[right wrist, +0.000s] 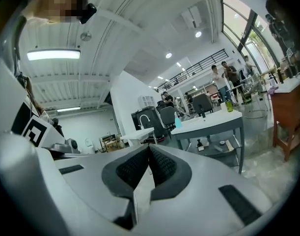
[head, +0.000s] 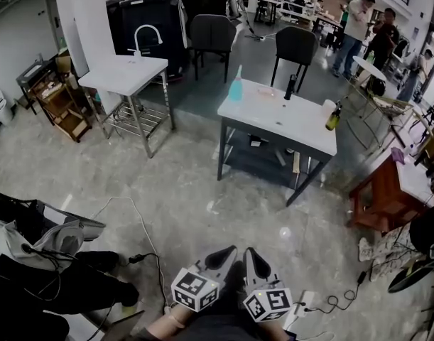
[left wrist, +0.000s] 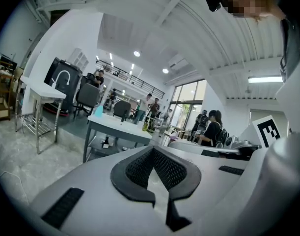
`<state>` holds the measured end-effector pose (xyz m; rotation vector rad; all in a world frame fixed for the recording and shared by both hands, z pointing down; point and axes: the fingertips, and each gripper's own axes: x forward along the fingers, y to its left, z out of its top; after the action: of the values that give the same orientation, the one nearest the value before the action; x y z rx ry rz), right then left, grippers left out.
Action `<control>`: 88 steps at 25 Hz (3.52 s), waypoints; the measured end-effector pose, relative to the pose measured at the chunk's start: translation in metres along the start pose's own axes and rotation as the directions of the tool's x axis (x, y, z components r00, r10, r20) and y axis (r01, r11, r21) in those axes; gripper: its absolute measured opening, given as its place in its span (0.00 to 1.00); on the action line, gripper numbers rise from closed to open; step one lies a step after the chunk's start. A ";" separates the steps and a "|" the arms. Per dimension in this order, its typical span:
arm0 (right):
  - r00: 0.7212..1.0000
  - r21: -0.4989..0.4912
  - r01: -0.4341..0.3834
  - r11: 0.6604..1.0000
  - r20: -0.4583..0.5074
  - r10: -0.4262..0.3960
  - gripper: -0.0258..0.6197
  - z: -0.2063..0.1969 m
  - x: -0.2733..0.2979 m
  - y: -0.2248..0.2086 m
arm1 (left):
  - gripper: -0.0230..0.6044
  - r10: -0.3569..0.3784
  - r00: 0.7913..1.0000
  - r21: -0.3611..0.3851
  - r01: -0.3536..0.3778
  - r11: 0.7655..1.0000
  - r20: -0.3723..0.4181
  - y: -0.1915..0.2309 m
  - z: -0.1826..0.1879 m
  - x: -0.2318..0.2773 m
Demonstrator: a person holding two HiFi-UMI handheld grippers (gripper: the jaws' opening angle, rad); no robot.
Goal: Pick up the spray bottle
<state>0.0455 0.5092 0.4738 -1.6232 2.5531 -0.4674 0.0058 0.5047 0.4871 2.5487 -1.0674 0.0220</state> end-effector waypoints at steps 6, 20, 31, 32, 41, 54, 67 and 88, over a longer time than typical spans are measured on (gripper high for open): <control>1.000 0.020 -0.019 1.000 0.007 0.019 0.05 -0.005 0.007 -0.002 | 0.05 0.006 1.000 0.000 -0.006 1.000 -0.012 0.005 -0.004 0.005; 0.999 0.059 -0.038 0.998 -0.028 0.039 0.05 0.006 0.085 -0.047 | 0.05 0.043 0.998 0.004 -0.043 0.999 -0.040 0.052 0.017 0.061; 0.997 0.057 -0.058 0.997 -0.057 0.061 0.05 0.038 0.171 -0.097 | 0.05 0.063 0.997 -0.032 -0.065 0.997 -0.047 0.110 0.049 0.140; 0.996 0.061 -0.056 0.997 -0.059 0.059 0.05 0.039 0.178 -0.102 | 0.05 0.063 0.997 -0.035 -0.064 0.997 -0.049 0.114 0.051 0.147; 0.997 0.079 -0.045 0.996 -0.052 0.049 0.05 0.062 0.223 -0.146 | 0.05 0.085 0.995 -0.023 -0.086 0.996 -0.061 0.139 0.071 0.198; 0.995 0.094 -0.088 0.992 -0.037 0.092 0.05 0.079 0.290 -0.188 | 0.05 0.143 0.988 -0.027 -0.144 0.989 -0.050 0.183 0.087 0.247; 0.990 0.122 -0.117 0.986 -0.062 0.125 0.05 0.081 0.313 -0.209 | 0.05 0.156 0.987 -0.036 -0.157 0.987 -0.045 0.194 0.096 0.278; 0.990 0.093 -0.119 0.988 -0.062 0.125 0.05 0.086 0.342 -0.217 | 0.05 0.137 0.989 -0.061 -0.140 0.988 -0.055 0.222 0.107 0.311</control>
<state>0.1055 0.0995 0.4889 -1.4355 2.6200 -0.6254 0.0606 0.1122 0.5108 2.3992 -1.2035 0.0869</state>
